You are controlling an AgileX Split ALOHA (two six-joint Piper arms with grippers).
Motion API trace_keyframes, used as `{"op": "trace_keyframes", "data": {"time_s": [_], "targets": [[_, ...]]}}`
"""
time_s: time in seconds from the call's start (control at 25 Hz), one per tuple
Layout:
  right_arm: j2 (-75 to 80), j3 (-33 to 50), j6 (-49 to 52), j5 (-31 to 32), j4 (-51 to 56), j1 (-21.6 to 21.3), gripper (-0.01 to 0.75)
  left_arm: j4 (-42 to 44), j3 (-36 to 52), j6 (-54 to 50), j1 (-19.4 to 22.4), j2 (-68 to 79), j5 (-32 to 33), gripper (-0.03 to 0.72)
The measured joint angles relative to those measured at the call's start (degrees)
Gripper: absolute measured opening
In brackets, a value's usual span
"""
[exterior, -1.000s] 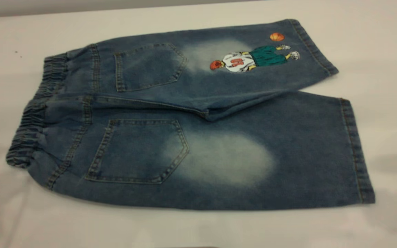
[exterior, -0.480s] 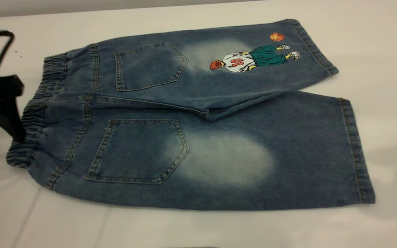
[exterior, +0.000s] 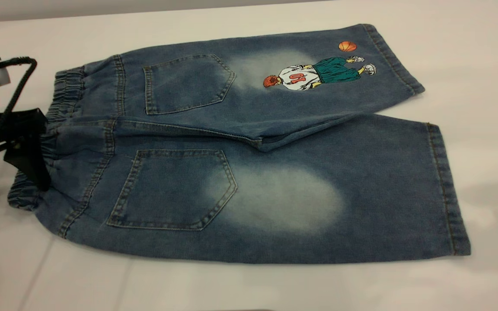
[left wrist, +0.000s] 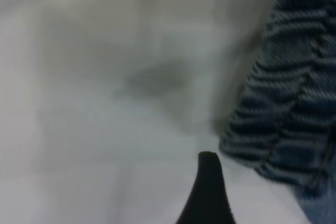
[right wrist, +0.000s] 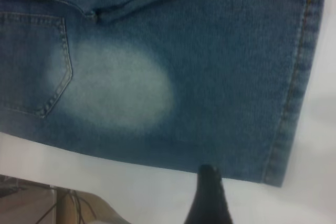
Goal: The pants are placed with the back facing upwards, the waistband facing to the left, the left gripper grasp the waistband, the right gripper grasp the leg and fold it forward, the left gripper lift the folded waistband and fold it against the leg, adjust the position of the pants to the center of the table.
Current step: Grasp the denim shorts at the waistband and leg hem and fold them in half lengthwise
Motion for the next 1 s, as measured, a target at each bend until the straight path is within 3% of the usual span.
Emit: {"op": "trace_keyframes", "data": {"time_s": [0.44,0.56,0.68,0.88,1.0], "targets": [[0.0,0.0,-0.1,0.0,0.61,0.0,0.467,-1.62,-0.17,0.15,0.0,3.81,-2.98,0.533],[0.0,0.11,-0.1,0.83,1.12,0.0,0.467,-1.7,-0.17,0.22,-0.62,3.83,-3.23,0.5],[0.0,2.08,-0.1,0.84,3.02,0.0,0.467,-1.7,-0.17,0.22,-2.32,3.83,-4.3,0.396],[0.0,9.68,-2.93,-0.25,10.55,0.0,0.467,-1.7,-0.34,0.27,-5.62,3.9,-5.9,0.144],[0.0,13.83,-7.12,-1.17,17.78,0.0,0.467,-1.83,-0.51,0.27,-6.28,3.3,-6.23,0.097]]}}
